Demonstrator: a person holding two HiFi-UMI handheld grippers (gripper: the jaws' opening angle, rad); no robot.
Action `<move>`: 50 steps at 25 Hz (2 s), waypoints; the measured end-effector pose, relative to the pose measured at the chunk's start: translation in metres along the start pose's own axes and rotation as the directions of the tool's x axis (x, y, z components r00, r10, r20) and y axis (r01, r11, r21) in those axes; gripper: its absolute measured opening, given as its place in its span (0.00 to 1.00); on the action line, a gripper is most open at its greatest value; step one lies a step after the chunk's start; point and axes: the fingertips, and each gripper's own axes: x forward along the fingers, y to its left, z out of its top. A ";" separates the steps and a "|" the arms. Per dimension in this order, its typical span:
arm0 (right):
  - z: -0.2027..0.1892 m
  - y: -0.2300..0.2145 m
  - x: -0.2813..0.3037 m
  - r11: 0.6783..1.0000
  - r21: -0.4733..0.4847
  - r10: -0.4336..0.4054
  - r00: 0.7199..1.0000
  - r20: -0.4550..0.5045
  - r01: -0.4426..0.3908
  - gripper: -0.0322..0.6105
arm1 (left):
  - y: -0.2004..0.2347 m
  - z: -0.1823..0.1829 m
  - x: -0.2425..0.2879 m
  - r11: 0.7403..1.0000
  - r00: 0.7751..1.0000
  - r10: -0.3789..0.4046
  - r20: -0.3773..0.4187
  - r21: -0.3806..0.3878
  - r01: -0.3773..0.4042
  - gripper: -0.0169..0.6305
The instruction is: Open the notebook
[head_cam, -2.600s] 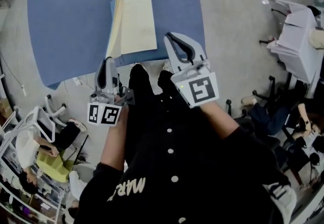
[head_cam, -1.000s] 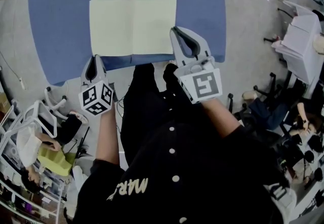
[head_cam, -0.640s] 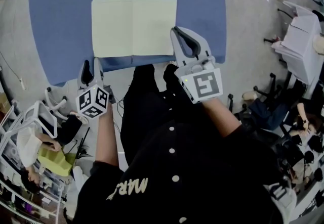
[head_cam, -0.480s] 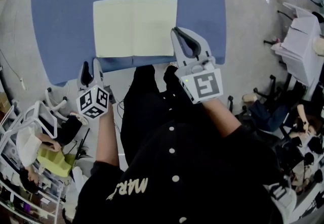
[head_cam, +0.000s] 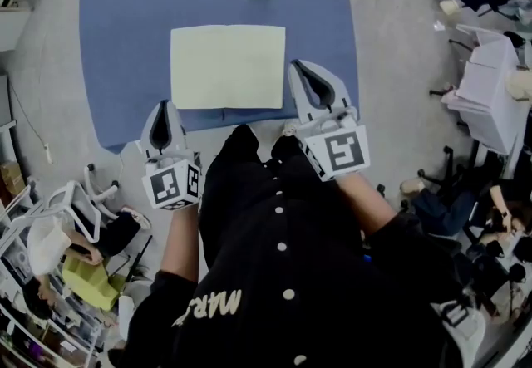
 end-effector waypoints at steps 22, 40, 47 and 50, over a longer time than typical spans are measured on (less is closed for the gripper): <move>0.160 -0.027 -0.105 0.999 -0.009 -0.027 0.962 0.273 0.031 0.05 | -0.064 0.191 -0.087 0.981 0.924 -0.195 0.328 0.057 0.187 0.03; 0.157 -0.048 -0.140 0.991 -0.015 -0.123 0.944 0.307 0.134 0.05 | -0.043 0.188 -0.108 0.996 0.935 -0.089 0.344 0.041 0.079 0.03; 0.153 -0.032 -0.136 0.994 -0.039 -0.086 0.952 0.293 0.102 0.05 | -0.041 0.188 -0.111 0.994 0.934 -0.102 0.343 0.069 0.083 0.03; 0.153 -0.032 -0.135 0.994 -0.041 -0.088 0.954 0.287 0.104 0.05 | -0.043 0.187 -0.111 0.994 0.934 -0.102 0.342 0.072 0.082 0.03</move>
